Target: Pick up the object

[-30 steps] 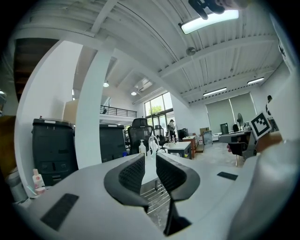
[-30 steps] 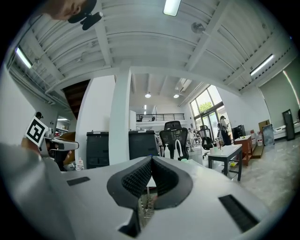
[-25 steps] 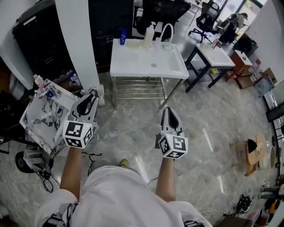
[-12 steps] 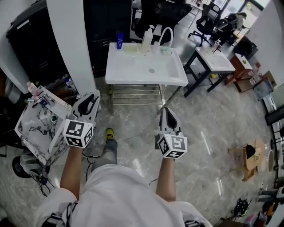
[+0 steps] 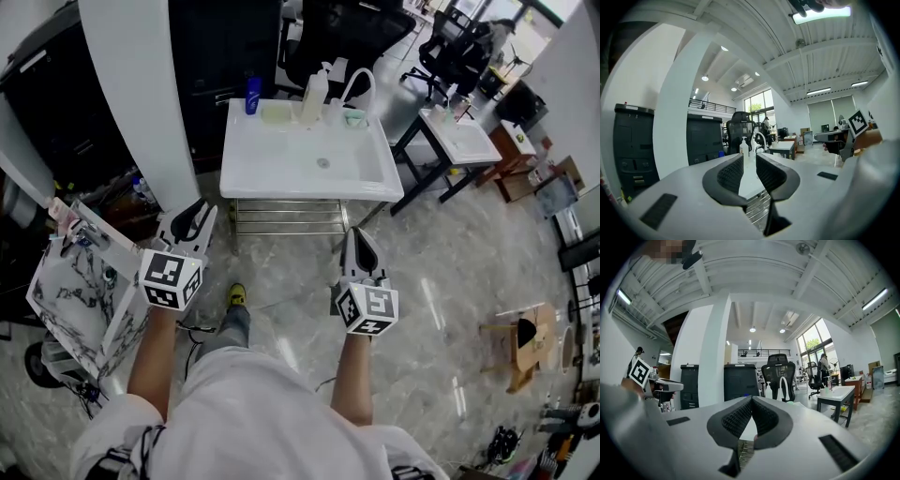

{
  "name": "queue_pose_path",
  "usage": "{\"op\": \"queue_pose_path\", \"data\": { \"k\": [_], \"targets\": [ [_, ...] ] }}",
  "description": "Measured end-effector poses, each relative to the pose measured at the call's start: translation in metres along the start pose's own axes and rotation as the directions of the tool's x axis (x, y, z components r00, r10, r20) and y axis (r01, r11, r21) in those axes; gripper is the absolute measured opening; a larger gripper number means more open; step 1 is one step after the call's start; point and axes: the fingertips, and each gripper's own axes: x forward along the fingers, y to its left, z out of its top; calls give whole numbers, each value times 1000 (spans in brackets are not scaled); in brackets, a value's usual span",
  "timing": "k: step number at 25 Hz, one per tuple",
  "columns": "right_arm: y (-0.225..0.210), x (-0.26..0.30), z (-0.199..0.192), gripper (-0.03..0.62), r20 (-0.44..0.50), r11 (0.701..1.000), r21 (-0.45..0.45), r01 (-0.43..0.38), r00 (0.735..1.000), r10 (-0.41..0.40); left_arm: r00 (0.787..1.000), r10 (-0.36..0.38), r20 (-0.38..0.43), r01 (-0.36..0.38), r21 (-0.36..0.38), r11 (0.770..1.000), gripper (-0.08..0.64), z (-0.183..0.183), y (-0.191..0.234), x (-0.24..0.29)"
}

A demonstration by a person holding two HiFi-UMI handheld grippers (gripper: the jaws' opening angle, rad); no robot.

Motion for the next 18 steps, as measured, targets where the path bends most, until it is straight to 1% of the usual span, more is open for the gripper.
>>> {"op": "queue_pose_path", "data": {
  "k": [5,10,15,18],
  "targets": [
    [-9,54,6,6,1,1000,17,7,1000,-7,1000,-6,-5,6,7,1000,77,3,26,41],
    [-2,120,10,6,-7,1000,11,-18,1000,18,1000,-2,-19,2,-3,1000,77,4,67,84],
    [-11,189,20,6,-7,1000,23,-13,1000,14,999,-16,-35,16,-2,1000,77,8,101,139],
    [-14,226,24,6,-9,1000,17,-9,1000,9,999,-26,-46,26,-14,1000,77,5,122,171]
  ]
}}
